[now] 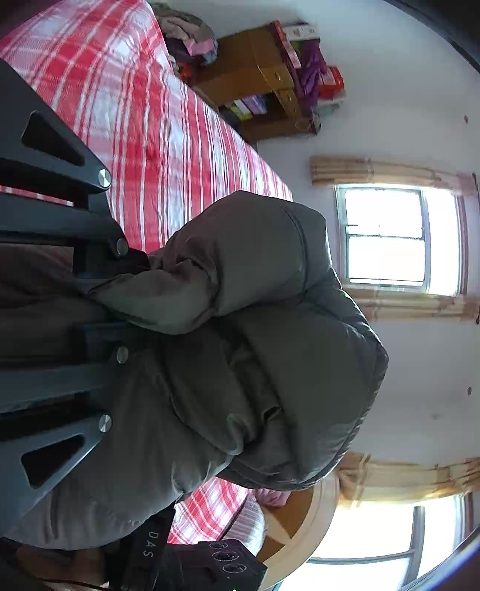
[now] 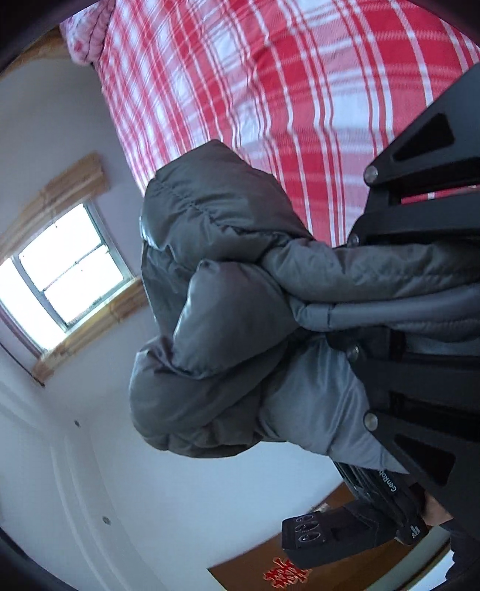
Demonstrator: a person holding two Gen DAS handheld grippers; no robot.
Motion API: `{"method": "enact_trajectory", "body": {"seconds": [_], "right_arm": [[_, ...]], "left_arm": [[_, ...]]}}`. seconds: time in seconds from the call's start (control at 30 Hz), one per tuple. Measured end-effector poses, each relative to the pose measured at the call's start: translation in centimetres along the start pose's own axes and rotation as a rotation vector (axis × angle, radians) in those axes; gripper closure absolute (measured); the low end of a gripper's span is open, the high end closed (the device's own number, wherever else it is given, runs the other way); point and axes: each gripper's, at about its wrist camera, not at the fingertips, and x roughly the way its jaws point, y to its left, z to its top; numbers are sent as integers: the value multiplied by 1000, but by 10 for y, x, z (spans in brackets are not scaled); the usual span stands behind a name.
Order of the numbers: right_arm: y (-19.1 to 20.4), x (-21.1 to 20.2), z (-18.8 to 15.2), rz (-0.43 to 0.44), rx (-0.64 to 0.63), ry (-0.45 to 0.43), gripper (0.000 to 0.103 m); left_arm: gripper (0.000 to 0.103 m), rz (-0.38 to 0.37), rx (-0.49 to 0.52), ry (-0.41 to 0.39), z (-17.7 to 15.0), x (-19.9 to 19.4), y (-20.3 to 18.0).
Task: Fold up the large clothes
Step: 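Carry the held jacket bundle with both grippers toward the bed edge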
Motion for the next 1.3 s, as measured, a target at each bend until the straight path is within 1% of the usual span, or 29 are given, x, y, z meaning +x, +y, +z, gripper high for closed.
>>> {"method": "enact_trajectory", "body": {"seconds": [0.03, 0.1, 0.2, 0.27, 0.3, 0.47, 0.5, 0.6, 0.73, 0.87, 0.93, 1.03, 1.07, 1.3], "right_arm": [[5, 4, 0, 12, -7, 5, 83], [9, -2, 2, 36, -24, 15, 83], [8, -5, 7, 66, -44, 36, 83], [10, -9, 4, 82, -61, 53, 83], [8, -9, 4, 78, -62, 52, 83], [4, -4, 8, 106, -95, 102, 83], [12, -7, 2, 109, -102, 110, 83], [8, 0, 4, 119, -117, 137, 83], [6, 8, 1, 121, -117, 168, 83], [19, 25, -6, 125, -121, 210, 83], [27, 28, -9, 128, -126, 226, 83], [31, 39, -12, 130, -132, 251, 83], [28, 48, -11, 130, -132, 260, 83], [36, 69, -18, 129, -137, 304, 83]], "left_arm": [[88, 9, -6, -7, 0, -7, 8], [88, 26, -15, -18, 0, -15, 19], [88, 51, -38, -22, -4, -24, 39], [88, 74, -58, -20, -6, -31, 53], [88, 83, -64, -20, -9, -33, 59], [88, 121, -96, -14, -20, -46, 87], [88, 125, -101, -13, -21, -49, 93], [88, 146, -116, -6, -31, -55, 112], [88, 168, -142, 4, -37, -58, 129], [88, 188, -168, 20, -46, -56, 147], [88, 198, -174, 29, -50, -55, 155], [88, 213, -191, 49, -58, -52, 169], [88, 215, -197, 56, -60, -50, 175], [88, 228, -222, 89, -70, -41, 196]]}}
